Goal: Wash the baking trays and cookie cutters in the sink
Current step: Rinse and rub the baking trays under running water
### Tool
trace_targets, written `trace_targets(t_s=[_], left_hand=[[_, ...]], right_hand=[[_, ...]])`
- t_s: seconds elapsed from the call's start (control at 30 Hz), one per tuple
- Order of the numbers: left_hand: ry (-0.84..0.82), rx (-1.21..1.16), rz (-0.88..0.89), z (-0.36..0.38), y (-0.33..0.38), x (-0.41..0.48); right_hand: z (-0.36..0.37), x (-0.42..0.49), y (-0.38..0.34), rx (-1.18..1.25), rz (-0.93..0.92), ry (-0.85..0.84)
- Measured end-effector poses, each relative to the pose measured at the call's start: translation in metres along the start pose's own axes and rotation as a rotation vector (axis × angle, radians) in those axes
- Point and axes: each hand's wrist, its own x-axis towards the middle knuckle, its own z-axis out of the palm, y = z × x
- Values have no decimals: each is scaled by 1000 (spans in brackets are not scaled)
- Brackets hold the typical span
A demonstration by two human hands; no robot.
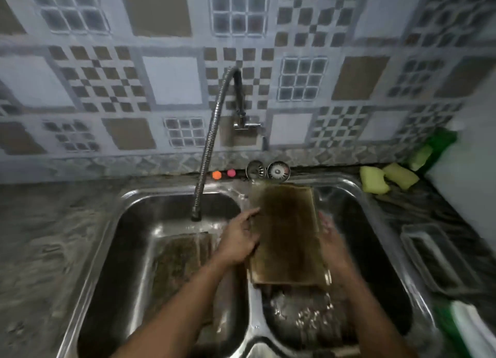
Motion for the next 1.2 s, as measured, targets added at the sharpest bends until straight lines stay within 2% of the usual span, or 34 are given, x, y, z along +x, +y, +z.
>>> trace_targets(t_s=[0.13, 0.23, 0.33, 0.47, 0.67, 0.87, 1.0, 1.1, 1.2], left_hand=[[28, 85, 198, 48, 27, 28], [-2, 241, 292, 77, 40, 49], [66, 349, 343, 99, 38, 68], [157, 350, 376, 131, 19, 76], [269, 267, 304, 157, -3, 89], [381, 124, 99, 162, -21, 87], [450, 147, -59, 162, -43, 86], [427, 150, -127, 163, -49, 84], [326, 156, -247, 163, -56, 78]], right_hand=[[-50, 29, -1, -106, 9, 5], [-76, 55, -9, -16, 7, 22], [-93, 86, 2, 112, 22, 79], [-115, 96, 25, 152, 15, 74], [-124, 124, 48, 113, -30, 54], [-111, 130, 69, 4, -74, -34], [-97, 127, 86, -2, 13, -54], [-95, 130, 95, -67, 69, -103], [-96, 126, 104, -141, 118, -162]])
